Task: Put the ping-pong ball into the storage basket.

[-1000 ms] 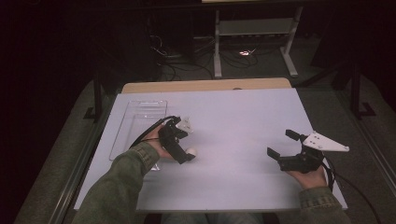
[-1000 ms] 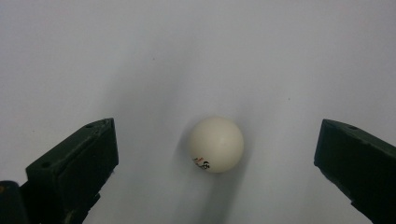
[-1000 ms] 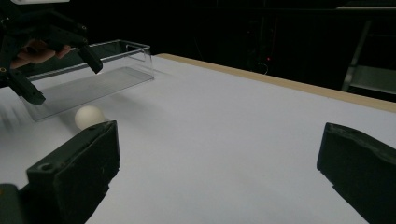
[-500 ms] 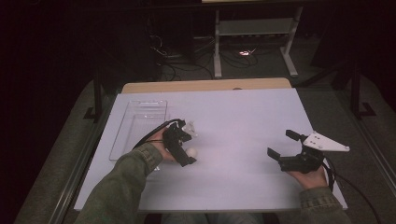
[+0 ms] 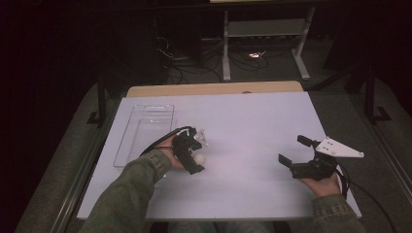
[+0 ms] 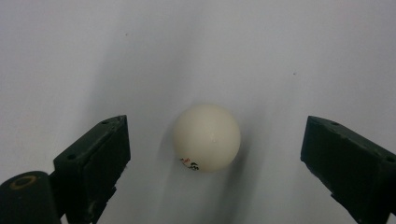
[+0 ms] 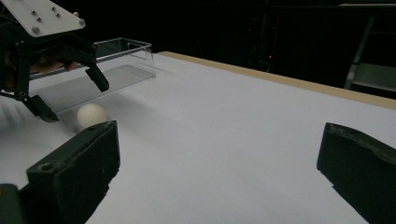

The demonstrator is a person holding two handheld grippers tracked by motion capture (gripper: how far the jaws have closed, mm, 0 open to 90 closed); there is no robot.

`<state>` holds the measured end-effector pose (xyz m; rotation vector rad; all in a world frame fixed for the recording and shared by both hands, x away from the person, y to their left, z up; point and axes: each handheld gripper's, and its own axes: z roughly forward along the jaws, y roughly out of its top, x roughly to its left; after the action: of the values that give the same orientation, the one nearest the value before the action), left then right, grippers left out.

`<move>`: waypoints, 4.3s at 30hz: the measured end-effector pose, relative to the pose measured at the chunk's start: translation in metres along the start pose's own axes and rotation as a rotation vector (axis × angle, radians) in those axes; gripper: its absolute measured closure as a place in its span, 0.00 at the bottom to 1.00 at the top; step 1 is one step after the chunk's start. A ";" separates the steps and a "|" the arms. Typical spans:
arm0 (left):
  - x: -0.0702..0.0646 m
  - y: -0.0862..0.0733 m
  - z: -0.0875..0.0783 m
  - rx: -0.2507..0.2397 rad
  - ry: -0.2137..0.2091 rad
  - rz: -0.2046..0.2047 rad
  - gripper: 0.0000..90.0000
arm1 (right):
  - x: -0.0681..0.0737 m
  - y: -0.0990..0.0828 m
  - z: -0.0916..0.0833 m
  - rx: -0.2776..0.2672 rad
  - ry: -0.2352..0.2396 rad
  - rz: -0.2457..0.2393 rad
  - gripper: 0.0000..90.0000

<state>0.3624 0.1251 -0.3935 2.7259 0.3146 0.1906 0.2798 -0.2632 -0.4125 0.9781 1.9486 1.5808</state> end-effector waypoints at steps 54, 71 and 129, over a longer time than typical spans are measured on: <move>0.001 0.003 0.015 0.127 0.021 0.090 0.56 | 0.000 0.000 -0.002 0.002 -0.005 -0.008 0.00; 0.002 0.005 0.010 0.109 0.003 0.083 0.56 | 0.000 -0.001 -0.003 0.002 -0.005 -0.003 0.00; -0.014 0.039 -0.069 0.092 -0.004 0.188 0.56 | 0.003 0.000 -0.002 0.007 0.007 -0.021 0.00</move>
<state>0.3438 0.1118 -0.3167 2.8463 0.0665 0.2276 0.2763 -0.2625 -0.4113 0.9527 1.9638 1.5695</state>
